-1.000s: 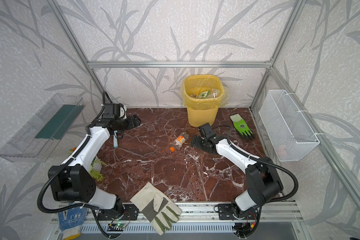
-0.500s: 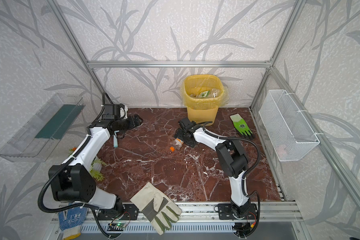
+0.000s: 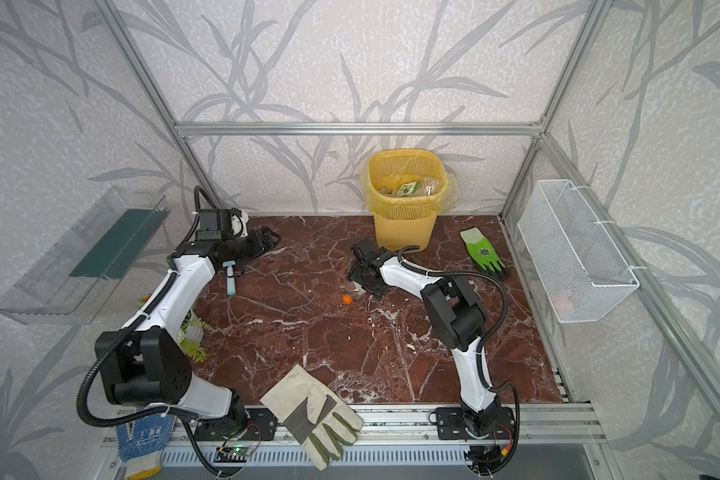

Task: Throw the plastic bottles in the bin
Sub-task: 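Lift the orange-label bottle over the yellow bin and open the right gripper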

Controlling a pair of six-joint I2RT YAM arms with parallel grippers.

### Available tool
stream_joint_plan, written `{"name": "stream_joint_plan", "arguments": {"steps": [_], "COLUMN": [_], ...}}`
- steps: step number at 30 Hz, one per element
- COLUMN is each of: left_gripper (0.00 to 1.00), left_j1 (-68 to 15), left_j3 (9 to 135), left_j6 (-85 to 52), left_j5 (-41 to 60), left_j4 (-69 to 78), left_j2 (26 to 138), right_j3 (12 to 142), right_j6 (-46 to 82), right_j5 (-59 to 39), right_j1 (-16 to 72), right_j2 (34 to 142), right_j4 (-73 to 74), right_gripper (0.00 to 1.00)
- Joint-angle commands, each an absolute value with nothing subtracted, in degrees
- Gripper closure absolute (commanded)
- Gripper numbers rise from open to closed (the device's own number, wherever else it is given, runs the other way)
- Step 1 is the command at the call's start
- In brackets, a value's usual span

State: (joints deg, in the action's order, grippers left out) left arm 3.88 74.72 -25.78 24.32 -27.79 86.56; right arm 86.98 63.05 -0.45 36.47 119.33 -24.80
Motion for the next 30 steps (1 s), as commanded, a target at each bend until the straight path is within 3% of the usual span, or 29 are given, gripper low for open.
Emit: {"name": "stream_joint_plan", "arguments": {"steps": [1, 12, 21, 30], "left_gripper": [0.11, 0.12, 0.12, 0.13], "left_j1": [4.2, 4.2, 4.1, 4.0], "left_j3": [73.9, 73.9, 73.9, 73.7], "left_j6": [-26.3, -26.3, -25.9, -25.6], "left_j5": [25.4, 26.0, 25.7, 26.2], "left_j4": [-26.9, -26.7, -27.1, -27.0], "left_j2": [85.9, 86.0, 86.6, 87.4], "right_j3": [85.1, 76.9, 63.8, 49.8], "right_j6": [62.4, 59.1, 54.9, 52.1], "right_j5": [0.5, -0.9, -0.3, 1.2], "right_j1": [35.8, 31.6, 25.9, 17.0], "right_j2": [118.9, 114.6, 100.4, 81.9], "right_j4": [-25.6, -24.6, -24.8, -28.4], "right_gripper": [0.19, 0.4, 0.55, 0.57]}}
